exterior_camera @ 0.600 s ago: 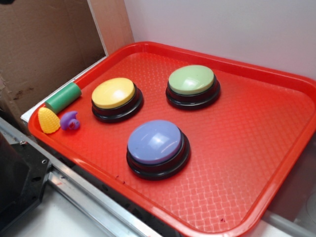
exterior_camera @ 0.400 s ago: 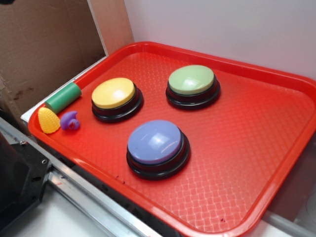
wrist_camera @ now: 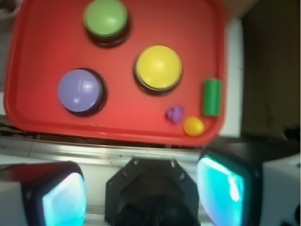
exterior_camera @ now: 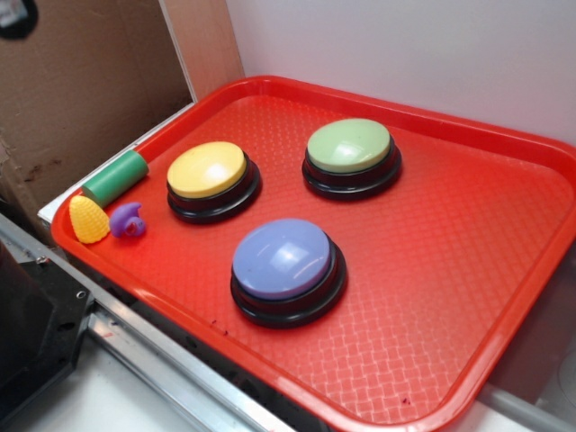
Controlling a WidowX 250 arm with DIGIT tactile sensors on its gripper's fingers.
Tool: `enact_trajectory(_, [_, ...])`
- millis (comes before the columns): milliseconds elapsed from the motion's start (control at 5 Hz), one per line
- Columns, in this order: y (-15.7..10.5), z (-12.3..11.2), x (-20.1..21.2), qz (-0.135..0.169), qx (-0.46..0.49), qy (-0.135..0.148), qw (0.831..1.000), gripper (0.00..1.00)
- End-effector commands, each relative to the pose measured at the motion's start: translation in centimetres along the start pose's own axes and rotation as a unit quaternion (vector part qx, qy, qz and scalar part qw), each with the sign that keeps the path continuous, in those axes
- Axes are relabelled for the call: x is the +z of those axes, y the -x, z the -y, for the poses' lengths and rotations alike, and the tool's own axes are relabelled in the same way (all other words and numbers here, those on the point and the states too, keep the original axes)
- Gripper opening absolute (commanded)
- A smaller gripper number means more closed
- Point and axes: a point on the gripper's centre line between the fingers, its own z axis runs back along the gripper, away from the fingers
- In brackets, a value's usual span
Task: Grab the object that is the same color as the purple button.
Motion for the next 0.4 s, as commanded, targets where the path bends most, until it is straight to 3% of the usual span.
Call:
enact_trajectory(0, [-2.1,-2.6,-5.0,0.018,-0.074,-0.002,0.997,1.0])
enact_trajectory(200, [-1.8,-3.2,-7.5,0.012,-0.077,-0.029,0.997,1.0])
